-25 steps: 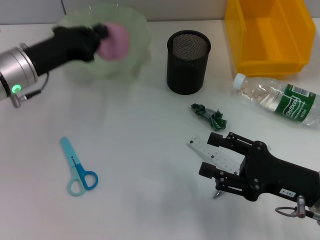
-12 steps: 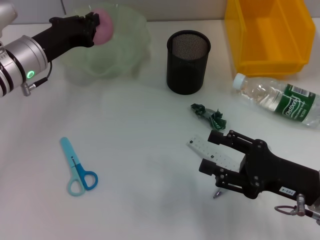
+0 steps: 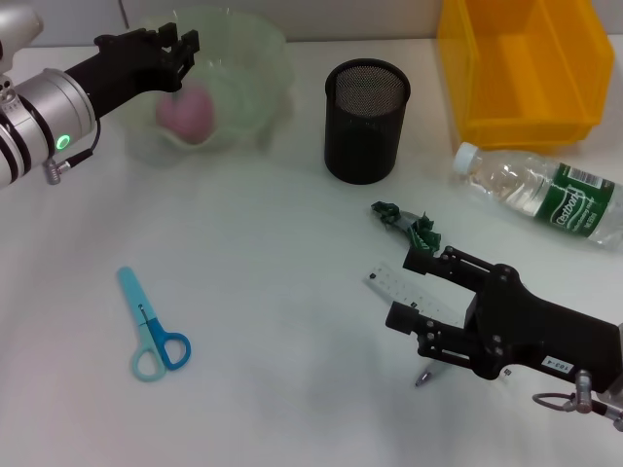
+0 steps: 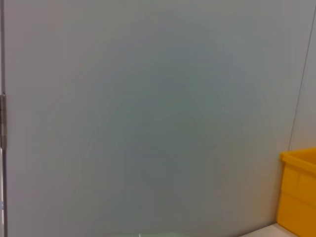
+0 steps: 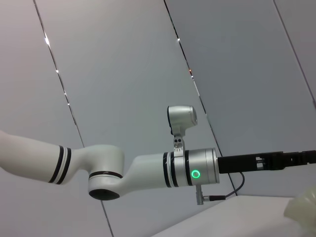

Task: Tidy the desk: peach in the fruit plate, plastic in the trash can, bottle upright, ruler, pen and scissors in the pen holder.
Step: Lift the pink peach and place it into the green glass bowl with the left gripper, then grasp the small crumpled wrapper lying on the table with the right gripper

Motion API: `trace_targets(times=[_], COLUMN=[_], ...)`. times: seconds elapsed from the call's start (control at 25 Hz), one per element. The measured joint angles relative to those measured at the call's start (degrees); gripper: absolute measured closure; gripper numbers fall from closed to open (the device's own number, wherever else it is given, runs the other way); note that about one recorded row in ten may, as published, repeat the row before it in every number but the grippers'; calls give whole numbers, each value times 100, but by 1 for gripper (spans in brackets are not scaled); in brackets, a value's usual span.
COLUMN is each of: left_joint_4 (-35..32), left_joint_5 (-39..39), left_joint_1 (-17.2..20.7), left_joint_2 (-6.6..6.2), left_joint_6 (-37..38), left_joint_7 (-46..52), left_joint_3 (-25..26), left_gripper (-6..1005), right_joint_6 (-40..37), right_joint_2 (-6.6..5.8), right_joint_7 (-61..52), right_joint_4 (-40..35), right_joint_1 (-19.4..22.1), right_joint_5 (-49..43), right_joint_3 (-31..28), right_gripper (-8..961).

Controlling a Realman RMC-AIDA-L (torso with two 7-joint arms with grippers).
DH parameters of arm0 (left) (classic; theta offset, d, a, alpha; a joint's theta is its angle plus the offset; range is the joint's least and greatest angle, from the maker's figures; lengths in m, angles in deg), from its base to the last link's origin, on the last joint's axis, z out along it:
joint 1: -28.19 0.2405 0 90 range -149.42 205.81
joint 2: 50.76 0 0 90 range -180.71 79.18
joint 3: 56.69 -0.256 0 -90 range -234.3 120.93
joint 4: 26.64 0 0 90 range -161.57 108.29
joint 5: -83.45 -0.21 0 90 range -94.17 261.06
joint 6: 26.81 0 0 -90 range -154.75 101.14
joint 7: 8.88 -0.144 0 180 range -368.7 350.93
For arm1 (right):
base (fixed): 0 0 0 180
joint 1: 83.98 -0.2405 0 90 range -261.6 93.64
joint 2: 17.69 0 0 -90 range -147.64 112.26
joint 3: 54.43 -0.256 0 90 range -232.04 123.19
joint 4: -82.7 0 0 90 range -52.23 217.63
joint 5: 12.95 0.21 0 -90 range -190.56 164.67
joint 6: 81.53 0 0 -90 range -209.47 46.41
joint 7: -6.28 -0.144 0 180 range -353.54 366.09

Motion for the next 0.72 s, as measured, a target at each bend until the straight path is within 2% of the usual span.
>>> trace_targets(times=[0.32,0.44,0.56,0.72], left_joint_4=[-2,-47,-221,-642], left_joint_5=[10,7,-43,-97], left_joint_1=[101,229,501,1085], left_joint_2=[-7,-36,-71,-112], left_joint_6=[305,946,1969,3273], left_joint_7=[55,90,79,96], left_joint_3=[-60,-62,-75,-81], left_gripper=[648,608,567,555], right_joint_6=[62,64,64,64], right_joint_2=[0,0,-6,-13], right_joint_7=[0,-2,-45,-59], right_joint_4=[0,0,0,0], right_joint_1=[-47,-55,-55,-18], right_joint_5=[12,67,92,175], right_joint_3=[1,0,-6,-13], right_gripper=[193,194,194,193])
